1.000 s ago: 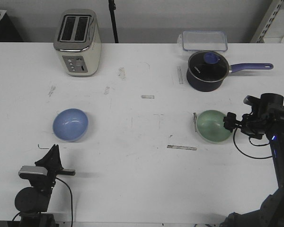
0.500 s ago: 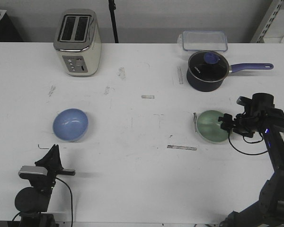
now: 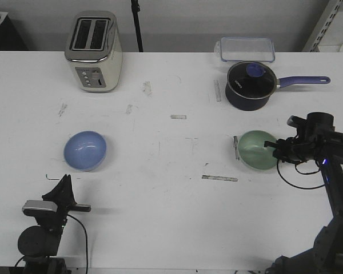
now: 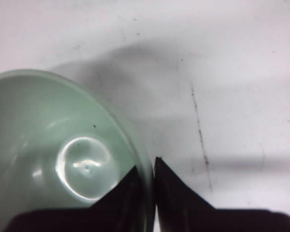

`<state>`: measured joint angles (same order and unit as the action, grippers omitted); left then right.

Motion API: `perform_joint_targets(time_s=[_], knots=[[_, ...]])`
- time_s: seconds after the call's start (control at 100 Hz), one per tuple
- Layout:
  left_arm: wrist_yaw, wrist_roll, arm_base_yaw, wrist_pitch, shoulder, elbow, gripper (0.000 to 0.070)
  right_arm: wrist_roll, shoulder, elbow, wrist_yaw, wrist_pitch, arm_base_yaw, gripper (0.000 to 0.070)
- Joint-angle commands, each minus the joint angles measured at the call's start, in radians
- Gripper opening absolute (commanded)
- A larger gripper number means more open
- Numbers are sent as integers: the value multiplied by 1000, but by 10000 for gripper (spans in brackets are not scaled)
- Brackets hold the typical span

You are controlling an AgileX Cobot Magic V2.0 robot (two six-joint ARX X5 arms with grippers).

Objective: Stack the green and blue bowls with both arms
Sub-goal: 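Drag the green bowl with the right gripper toward the table center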

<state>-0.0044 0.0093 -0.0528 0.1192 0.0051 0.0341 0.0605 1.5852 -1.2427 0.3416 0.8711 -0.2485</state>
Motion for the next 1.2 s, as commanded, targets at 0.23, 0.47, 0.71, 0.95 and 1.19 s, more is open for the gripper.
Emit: perform_joint_targets(time_s=[0.23, 0.47, 0.71, 0.95, 1.19], knots=[[-4, 5, 0, 13, -2, -22, 2, 145, -67, -16, 8, -3, 121, 0], [-4, 5, 0, 13, -2, -22, 2, 284, -58, -14, 1, -3, 360, 0], [-4, 5, 0, 13, -2, -22, 2, 471, -20, -14, -164, -20, 621, 0], [-4, 5, 0, 13, -2, -22, 2, 575, 33, -14, -196, -141, 795, 0], [-4, 5, 0, 13, -2, -22, 1, 616, 82, -14, -266, -178, 833, 0]])
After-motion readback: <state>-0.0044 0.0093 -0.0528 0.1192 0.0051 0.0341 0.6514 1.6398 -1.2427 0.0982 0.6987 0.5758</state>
